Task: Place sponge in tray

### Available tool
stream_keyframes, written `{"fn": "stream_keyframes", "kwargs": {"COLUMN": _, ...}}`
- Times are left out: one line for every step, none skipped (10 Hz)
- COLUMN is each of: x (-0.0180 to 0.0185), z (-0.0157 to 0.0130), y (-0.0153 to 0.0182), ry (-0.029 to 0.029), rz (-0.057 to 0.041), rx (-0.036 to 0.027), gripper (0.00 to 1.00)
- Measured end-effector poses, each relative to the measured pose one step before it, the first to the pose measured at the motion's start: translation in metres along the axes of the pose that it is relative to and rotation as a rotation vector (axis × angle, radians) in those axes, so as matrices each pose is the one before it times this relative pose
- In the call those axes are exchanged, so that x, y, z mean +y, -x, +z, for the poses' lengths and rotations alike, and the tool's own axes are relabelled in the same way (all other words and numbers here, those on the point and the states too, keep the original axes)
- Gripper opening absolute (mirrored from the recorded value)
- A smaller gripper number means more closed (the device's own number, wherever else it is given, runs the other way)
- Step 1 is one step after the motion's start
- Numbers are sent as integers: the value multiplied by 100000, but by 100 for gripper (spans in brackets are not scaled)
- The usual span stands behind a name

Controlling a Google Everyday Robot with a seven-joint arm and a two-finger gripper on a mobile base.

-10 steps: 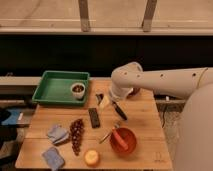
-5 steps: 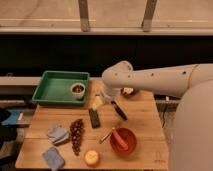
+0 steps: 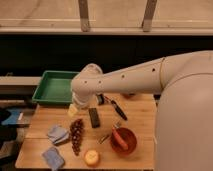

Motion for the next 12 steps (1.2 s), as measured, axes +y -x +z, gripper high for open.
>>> {"fn": "stream_keyframes", "kwargs": {"x": 2723, "z": 129, "y": 722, "ry": 1777, "rz": -6115, "rx": -552, "gripper": 80}}
{"fn": "stream_keyframes", "kwargs": {"x": 2885, "z": 37, "y": 456, "ry": 1061, "rz": -7613, "rx": 74, "gripper": 80}}
{"fn": "stream_keyframes", "kwargs": {"x": 1661, "z": 63, "y": 427, "ry": 512, "rz": -4554, "rx": 72, "gripper": 80}}
{"fn": "stream_keyframes", "kwargs": {"x": -16, "z": 55, "y": -80, "ry": -167, "rz": -336, "rx": 185, "gripper": 80}}
{"fn": "stream_keyframes", "kwargs": {"x": -318, "z": -58, "y": -198, "ry": -428, "rz": 397, "rx": 122, "gripper": 80}}
{"fn": "stream_keyframes", "kwargs": {"x": 105, "z": 5, "y": 76, "ry": 116, "rz": -199, "rx": -53, "gripper": 80}}
{"fn": "stream_keyframes", "kwargs": {"x": 142, "z": 51, "y": 49, "ry": 203, "rz": -192, "rx": 40, "gripper": 80}}
{"fn": "stream_keyframes", "kwargs": {"x": -85, "z": -29, "y": -68, "ry": -107, "rz": 188, "rx": 25, "gripper": 80}}
{"fn": "stream_keyframes", "kwargs": {"x": -89, "z": -9, "y": -63, "ry": -48, "rz": 32, "rx": 181, "gripper": 80}}
{"fn": "stream_keyframes", "kwargs": {"x": 262, "z": 329, "y": 127, "ry": 611, "rz": -1480, "rx": 979, "gripper": 80}}
{"fn": "stream_keyframes", "kwargs": {"x": 1102, "z": 720, "y": 676, "ry": 1482, "rz": -2637, "rx": 1310, "gripper": 80}}
{"fn": "stream_keyframes", "kwargs": {"x": 1588, "z": 573, "y": 747, "ry": 1101, "rz": -3068, "rx": 1204, "gripper": 80}}
